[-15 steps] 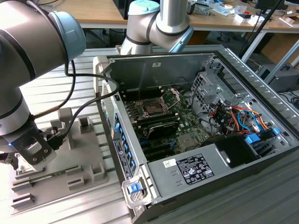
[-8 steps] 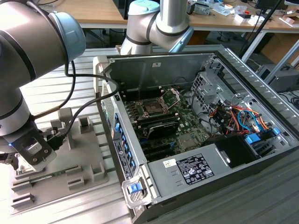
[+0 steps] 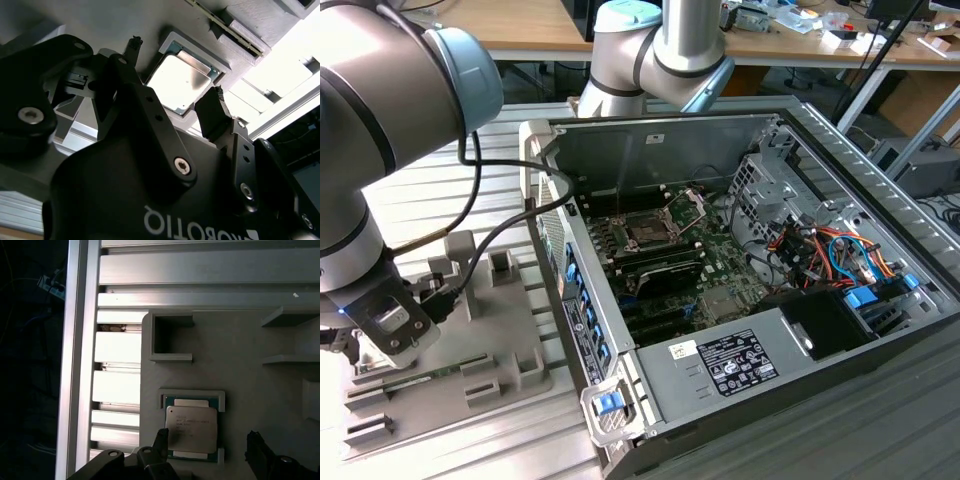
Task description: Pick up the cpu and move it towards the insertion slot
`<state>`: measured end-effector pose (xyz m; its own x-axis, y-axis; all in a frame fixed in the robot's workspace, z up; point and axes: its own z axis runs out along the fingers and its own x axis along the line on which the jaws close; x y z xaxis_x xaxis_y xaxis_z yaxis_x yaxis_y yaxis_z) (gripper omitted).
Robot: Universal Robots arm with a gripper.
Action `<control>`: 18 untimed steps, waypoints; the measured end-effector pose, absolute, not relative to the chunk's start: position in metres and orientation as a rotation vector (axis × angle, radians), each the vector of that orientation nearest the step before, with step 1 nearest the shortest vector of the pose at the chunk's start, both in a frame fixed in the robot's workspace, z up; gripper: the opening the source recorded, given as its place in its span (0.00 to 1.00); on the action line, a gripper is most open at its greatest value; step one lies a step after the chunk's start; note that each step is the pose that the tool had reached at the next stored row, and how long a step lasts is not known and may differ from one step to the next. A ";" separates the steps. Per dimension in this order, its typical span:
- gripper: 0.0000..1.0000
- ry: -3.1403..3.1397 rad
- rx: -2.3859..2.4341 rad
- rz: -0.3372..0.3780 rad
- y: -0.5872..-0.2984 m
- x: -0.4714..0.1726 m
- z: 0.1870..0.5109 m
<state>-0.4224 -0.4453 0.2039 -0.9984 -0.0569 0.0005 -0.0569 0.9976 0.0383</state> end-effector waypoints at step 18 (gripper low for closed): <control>0.72 -3.138 0.090 -0.060 -0.439 -0.431 0.193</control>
